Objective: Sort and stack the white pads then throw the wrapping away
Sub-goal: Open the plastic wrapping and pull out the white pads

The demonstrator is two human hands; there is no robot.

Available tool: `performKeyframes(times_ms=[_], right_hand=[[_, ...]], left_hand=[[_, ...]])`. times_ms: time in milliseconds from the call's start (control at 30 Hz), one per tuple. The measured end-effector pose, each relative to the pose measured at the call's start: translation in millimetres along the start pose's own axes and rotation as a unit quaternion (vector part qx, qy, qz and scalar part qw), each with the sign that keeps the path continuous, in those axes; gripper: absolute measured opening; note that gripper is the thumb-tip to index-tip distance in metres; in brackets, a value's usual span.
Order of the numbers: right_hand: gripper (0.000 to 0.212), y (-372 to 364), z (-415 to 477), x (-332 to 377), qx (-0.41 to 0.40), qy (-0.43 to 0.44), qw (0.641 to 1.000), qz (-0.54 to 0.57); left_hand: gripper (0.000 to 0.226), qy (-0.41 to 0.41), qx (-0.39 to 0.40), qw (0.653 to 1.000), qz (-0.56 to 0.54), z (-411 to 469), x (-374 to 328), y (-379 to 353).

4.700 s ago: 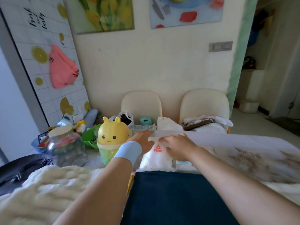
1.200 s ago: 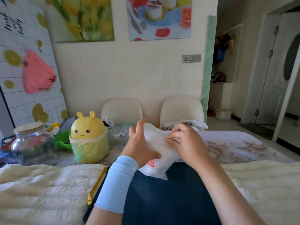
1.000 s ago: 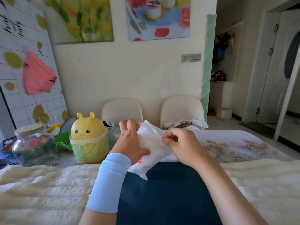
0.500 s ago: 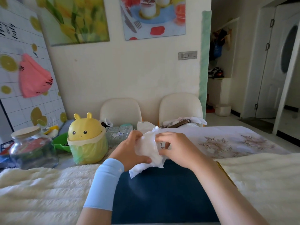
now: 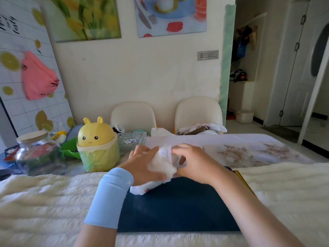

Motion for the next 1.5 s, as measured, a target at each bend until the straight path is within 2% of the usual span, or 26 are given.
performKeyframes(times_ms=[67,100,167,233,433,533,667,767,867,933,967,1033,1100,1167,1267,1367,1433,1500], right_hand=[[0.059,-7.8,-6.1,-4.9,-0.009,-0.006,1.0,0.012],[0.06,-9.9,-8.3,-5.0,-0.015,-0.002,1.0,0.013],[0.058,-13.1,-10.9,0.7,-0.022,0.016,0.999,-0.022],[0.053,-18.9,-9.8,8.5,-0.022,0.031,0.996,-0.075],[0.031,-38.2,3.3,15.1,-0.041,-0.015,0.988,-0.149],[0.037,-44.7,9.3,16.7,-0.028,-0.02,0.994,-0.104],[0.012,-39.0,11.8,18.9,-0.041,-0.041,0.993,-0.106],[0.025,-34.3,1.4,15.1,-0.041,-0.033,0.998,-0.023],[0.033,-6.9,-17.3,11.9,-0.112,0.003,0.988,0.103],[0.033,20.9,-27.9,9.7,-0.159,0.031,0.981,0.105],[0.033,29.6,-31.3,8.9,-0.157,0.034,0.985,0.068],[0.04,29.9,-36.0,0.2,-0.088,0.009,0.995,-0.042],[0.05,18.4,-44.1,-17.4,-0.004,-0.031,0.987,-0.158],[0.06,11.7,-57.0,-33.0,0.048,-0.056,0.972,-0.221],[0.074,10.2,-72.6,-43.4,0.092,-0.063,0.968,-0.225],[0.095,13.7,-87.1,-52.9,0.138,-0.122,0.964,-0.191],[0.099,22.3,-96.9,-60.1,0.147,-0.183,0.962,-0.138],[0.095,35.7,-103.0,-66.6,0.119,-0.214,0.968,-0.06]], left_hand=[[0.126,-0.008,0.003,1.0,0.013,-2.4,0.8,-13.6],[0.128,-0.012,-0.018,1.0,0.006,-1.1,2.7,-13.6],[0.12,-0.02,-0.051,0.998,-0.031,0.3,5.1,-11.0],[0.11,-0.026,-0.048,0.996,-0.073,-1.4,3.9,-12.3],[0.11,-0.029,-0.033,0.987,-0.152,-1.6,12.2,-19.8],[0.11,-0.033,-0.041,0.991,-0.125,0.5,13.1,-20.1],[0.113,-0.037,-0.038,0.997,-0.06,1.7,10.7,-23.5],[0.104,-0.024,-0.051,0.998,-0.025,0.1,9.3,-22.2],[0.106,0.014,-0.087,0.995,0.037,-1.5,20.1,-14.7],[0.108,0.034,-0.087,0.993,0.071,-3.6,26.1,-13.0],[0.108,0.043,-0.079,0.992,0.091,-4.7,26.0,-13.2],[0.111,0.051,-0.045,0.987,0.143,-7.6,15.7,-16.4],[0.119,0.045,-0.005,0.983,0.176,-11.2,-3.4,-19.2],[0.111,0.006,0.003,0.986,0.168,-13.7,-32.7,-17.6],[0.088,-0.092,-0.025,0.991,0.095,-13.6,-87.9,-18.4],[0.074,-0.145,0.006,0.988,0.05,-11.3,-134.4,-46.2],[0.078,-0.139,0.021,0.989,0.041,-5.1,-146.2,-65.5],[0.086,-0.099,0.031,0.994,0.018,3.1,-144.5,-77.2]])
Point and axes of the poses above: each hand's wrist, its own z-axis towards the middle knuckle, its own y-axis out of the back of the hand, x = y × z, the point moved 9 cm from there along z, towards the middle knuckle, and after that the axes turned 7 degrees about z, right-handed, at the moved point
